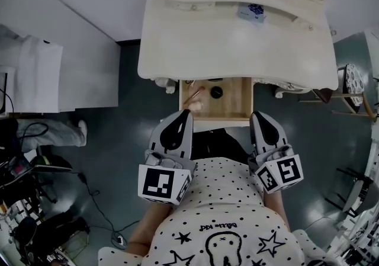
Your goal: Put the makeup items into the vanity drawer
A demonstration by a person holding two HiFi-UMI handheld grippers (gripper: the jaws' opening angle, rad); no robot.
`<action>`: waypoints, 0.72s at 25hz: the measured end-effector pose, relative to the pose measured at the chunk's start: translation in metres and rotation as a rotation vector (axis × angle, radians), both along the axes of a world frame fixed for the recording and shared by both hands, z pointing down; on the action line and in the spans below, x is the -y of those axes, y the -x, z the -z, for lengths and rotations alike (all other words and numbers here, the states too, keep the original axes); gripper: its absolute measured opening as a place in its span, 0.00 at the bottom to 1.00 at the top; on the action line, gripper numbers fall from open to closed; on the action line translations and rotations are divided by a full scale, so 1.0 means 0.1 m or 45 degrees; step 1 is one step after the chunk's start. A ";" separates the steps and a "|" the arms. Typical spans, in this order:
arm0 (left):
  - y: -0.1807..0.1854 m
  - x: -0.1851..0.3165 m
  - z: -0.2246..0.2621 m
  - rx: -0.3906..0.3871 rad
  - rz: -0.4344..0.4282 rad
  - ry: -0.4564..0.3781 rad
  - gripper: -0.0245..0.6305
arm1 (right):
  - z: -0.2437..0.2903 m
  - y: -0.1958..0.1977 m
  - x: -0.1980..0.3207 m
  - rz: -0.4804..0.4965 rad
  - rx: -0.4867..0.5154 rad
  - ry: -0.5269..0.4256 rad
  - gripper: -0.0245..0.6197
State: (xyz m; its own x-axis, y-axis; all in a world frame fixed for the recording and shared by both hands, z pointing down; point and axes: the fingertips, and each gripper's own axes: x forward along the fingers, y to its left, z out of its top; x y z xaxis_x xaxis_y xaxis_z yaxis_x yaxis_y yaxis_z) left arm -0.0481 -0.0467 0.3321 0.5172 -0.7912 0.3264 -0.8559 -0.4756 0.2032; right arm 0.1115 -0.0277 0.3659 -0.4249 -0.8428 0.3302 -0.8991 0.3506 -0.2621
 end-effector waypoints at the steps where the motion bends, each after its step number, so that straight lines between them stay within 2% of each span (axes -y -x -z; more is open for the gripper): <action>1: 0.01 0.00 0.01 -0.002 0.002 -0.005 0.03 | 0.03 0.00 -0.01 -0.005 -0.004 -0.013 0.05; 18: 0.25 0.01 0.16 0.004 0.091 -0.062 0.03 | 0.16 0.12 0.04 0.043 -0.015 -0.055 0.05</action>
